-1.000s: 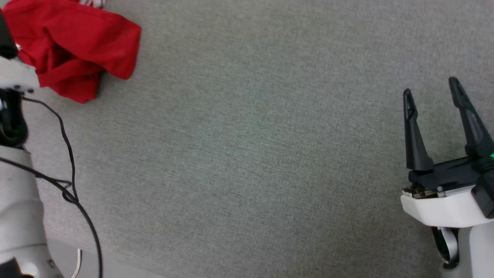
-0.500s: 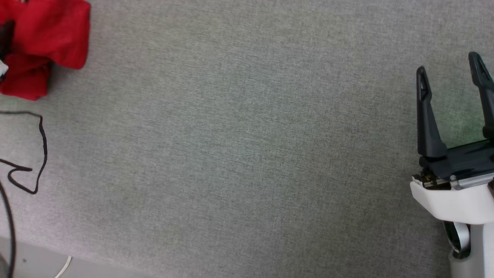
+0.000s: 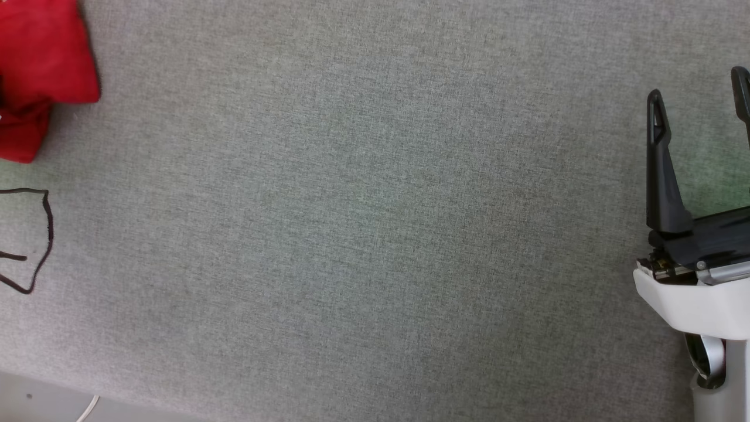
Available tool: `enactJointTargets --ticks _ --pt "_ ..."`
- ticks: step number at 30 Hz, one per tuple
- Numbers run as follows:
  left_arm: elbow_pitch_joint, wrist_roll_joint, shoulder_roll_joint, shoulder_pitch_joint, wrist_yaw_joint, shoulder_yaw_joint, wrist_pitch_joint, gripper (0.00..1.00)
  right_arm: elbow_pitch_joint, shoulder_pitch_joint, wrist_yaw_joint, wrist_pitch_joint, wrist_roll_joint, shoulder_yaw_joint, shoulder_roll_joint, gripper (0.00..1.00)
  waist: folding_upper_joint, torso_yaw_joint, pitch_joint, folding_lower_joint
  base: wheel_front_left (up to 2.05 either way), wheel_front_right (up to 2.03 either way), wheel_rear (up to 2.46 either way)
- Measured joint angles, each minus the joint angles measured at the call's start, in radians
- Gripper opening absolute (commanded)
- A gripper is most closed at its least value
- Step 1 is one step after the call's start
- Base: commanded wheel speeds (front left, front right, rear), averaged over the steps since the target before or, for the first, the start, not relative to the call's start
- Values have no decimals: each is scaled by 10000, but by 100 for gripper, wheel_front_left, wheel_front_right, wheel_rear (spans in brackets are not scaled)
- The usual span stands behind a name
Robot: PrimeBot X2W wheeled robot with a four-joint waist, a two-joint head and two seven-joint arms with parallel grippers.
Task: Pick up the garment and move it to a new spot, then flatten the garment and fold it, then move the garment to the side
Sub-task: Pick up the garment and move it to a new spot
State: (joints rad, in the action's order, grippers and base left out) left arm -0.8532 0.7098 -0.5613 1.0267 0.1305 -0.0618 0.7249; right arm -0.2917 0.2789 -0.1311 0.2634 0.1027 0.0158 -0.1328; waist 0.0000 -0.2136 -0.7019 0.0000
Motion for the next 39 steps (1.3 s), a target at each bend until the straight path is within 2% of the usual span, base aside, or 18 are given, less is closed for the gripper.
enactJointTargets --ticks 9,17,23,30,39 --pt "917 -192 -454 96 -15 1329 -1141 0 236 -119 0 0 -63 8 184 100 0 -49 751 0 0 0 0" --pt "2451 13 -963 496 -15 3239 -1662 0 644 -340 0 0 -196 -73 514 100 0 -69 1933 0 0 0 0" --pt "3657 174 -1087 926 -15 4813 -1827 0 811 -584 0 0 -359 33 717 100 0 122 2732 0 0 0 0" --pt "4792 251 -539 1350 -13 6959 -1973 0 938 -802 0 0 -554 215 798 100 0 654 3361 -1 0 0 0" --pt "5804 251 895 1965 -13 9421 -2470 0 1028 -983 0 0 -1137 433 803 100 0 1702 3791 -1 0 0 0"
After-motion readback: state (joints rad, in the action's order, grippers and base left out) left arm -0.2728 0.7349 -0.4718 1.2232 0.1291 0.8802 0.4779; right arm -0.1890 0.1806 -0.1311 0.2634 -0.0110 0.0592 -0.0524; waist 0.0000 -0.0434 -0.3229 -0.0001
